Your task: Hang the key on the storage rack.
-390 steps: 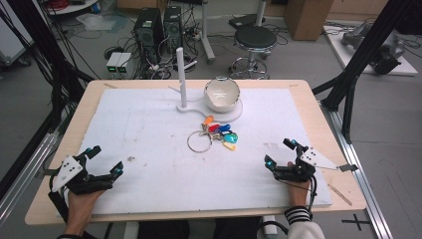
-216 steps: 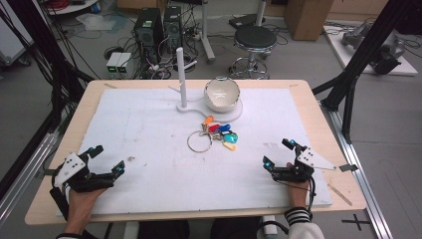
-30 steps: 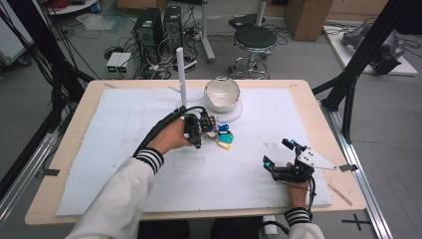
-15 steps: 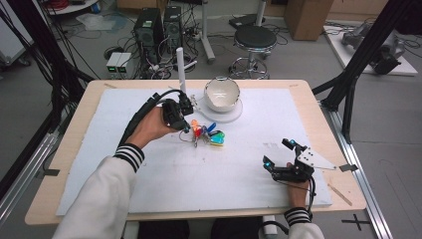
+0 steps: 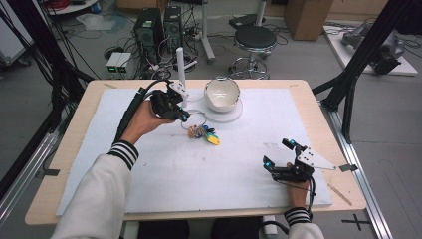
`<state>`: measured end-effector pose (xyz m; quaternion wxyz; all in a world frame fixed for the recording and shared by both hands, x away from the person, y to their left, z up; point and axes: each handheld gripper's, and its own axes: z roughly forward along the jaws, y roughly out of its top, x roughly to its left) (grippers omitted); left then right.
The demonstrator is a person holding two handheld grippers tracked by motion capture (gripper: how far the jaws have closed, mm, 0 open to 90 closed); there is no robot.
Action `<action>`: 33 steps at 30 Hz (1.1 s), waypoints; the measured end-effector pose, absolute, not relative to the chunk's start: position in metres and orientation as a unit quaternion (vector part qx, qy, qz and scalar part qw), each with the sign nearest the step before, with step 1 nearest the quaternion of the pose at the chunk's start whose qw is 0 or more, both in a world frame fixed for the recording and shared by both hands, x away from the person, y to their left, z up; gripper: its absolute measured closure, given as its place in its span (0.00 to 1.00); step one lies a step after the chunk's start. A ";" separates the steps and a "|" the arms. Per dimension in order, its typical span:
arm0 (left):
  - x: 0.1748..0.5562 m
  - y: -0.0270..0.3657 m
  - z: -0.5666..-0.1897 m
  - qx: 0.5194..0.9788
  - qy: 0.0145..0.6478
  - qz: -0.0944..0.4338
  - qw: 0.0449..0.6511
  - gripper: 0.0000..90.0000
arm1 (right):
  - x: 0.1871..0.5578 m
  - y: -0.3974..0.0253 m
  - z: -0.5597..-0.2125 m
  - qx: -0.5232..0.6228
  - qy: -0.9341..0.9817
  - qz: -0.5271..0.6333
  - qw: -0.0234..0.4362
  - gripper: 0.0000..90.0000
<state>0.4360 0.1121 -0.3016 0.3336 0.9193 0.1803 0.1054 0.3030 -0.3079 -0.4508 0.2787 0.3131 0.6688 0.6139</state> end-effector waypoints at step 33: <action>0.467 0.165 -0.299 0.823 0.242 0.178 0.483 0.97 | 0.303 -0.308 -0.451 0.313 0.669 0.614 0.279 0.01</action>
